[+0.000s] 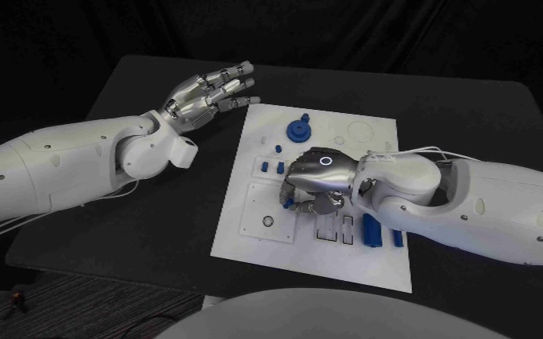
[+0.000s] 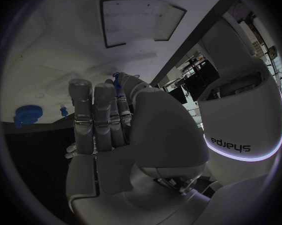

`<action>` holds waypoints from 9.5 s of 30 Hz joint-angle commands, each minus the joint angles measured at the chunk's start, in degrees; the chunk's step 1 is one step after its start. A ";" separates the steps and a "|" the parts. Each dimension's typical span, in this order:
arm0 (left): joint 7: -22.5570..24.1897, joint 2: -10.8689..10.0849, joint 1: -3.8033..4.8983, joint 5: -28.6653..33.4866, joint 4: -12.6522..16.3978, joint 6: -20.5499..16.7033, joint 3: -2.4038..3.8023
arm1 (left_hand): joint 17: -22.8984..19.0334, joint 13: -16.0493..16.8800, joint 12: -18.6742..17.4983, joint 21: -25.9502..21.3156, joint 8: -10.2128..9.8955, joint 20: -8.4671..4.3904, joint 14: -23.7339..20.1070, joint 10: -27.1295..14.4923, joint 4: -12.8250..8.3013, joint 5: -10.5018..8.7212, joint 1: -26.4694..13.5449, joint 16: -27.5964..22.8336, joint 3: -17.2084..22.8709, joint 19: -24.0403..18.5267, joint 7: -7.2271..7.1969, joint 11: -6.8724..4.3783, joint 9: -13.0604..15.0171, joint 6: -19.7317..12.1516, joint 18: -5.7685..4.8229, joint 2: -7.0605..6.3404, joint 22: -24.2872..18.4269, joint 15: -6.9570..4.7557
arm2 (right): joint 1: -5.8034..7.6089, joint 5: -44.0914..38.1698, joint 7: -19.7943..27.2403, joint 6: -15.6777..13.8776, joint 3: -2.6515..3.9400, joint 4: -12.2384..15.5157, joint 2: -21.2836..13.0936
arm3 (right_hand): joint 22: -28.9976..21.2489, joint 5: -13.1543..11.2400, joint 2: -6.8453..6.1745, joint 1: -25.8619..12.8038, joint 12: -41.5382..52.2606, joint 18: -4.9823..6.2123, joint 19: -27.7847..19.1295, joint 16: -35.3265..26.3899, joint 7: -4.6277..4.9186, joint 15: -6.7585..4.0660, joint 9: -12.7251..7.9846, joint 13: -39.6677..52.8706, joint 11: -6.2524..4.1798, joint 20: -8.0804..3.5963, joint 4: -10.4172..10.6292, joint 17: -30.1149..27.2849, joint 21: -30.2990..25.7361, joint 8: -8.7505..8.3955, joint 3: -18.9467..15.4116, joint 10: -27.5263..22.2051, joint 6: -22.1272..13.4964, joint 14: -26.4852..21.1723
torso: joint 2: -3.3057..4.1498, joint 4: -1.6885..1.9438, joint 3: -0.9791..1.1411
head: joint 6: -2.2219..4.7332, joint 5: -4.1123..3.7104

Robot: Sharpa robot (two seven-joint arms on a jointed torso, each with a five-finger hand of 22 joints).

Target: Assemble the parts on the task board

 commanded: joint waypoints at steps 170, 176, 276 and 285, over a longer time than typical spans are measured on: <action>0.92 -0.07 -1.17 0.40 -0.84 2.05 0.05 | 0.05 0.16 0.72 -0.10 0.46 -0.08 -0.18 0.11 0.12 -0.35 -0.15 0.54 1.06 -0.11 0.71 1.02 0.16 0.96 0.33 0.77 -0.77 0.28 | 6.60 1.07 -1.50 -1.26 0.01 4.42 -7.03 | 0.34 -8.29 -2.77 0.15 -0.89 1.42 -4.37 -5.44 -2.78 2.41 -3.85 -0.91 4.51 2.70 11.59 -9.87 -20.29 -1.13 -12.84 -26.08 -20.71 -8.14 | -0.09 -0.05 0.00 | -0.01 -0.56; 1.06 -0.19 -1.18 0.40 -0.67 1.83 0.05 | 0.06 0.17 0.80 -0.08 0.49 -0.07 -0.17 0.17 0.06 -0.35 -0.17 0.57 1.05 -0.04 0.77 1.10 0.17 1.04 0.33 0.61 -0.76 0.29 | 8.71 7.56 -1.62 -3.44 0.01 4.35 -11.01 | 1.84 -8.29 -2.95 -0.15 -0.17 0.62 -1.85 -1.17 -2.41 2.79 -3.82 -1.87 4.63 2.87 12.70 -6.13 -14.42 -0.53 -13.51 -25.69 -18.18 -5.24 | -0.01 -0.04 -0.07 | -0.01 -0.99; -0.85 0.65 -1.75 0.40 -1.60 3.03 0.05 | 0.04 0.19 1.16 -0.15 0.83 -0.07 -0.38 0.30 -1.74 0.74 0.95 0.83 3.54 0.02 1.32 1.69 0.28 1.98 0.11 1.14 -1.64 0.45 | 8.28 16.22 -2.07 0.20 -0.01 7.44 -11.30 | 3.94 3.63 3.25 4.85 -0.66 -0.15 1.57 1.12 -0.85 -0.08 2.82 -3.43 -0.13 0.07 6.35 -4.55 -9.21 4.23 -9.84 -0.22 0.66 -1.78 | 0.03 0.05 -0.02 | -0.01 0.02; -0.83 0.95 -1.82 0.40 -1.88 3.32 0.05 | 0.03 0.18 1.14 -0.19 0.83 -0.07 -0.45 0.29 -1.86 0.73 0.99 0.80 3.74 -0.05 1.38 1.76 0.26 1.92 0.09 1.19 -1.76 0.45 | 5.60 13.38 -0.22 0.24 0.00 4.76 -3.83 | 4.12 6.54 3.10 4.94 -1.66 -0.23 1.70 1.95 -0.55 0.02 2.79 -3.43 0.07 0.13 5.68 -3.60 -8.20 3.56 -8.80 -0.13 0.43 -1.48 | 0.07 0.10 -0.02 | -0.01 0.43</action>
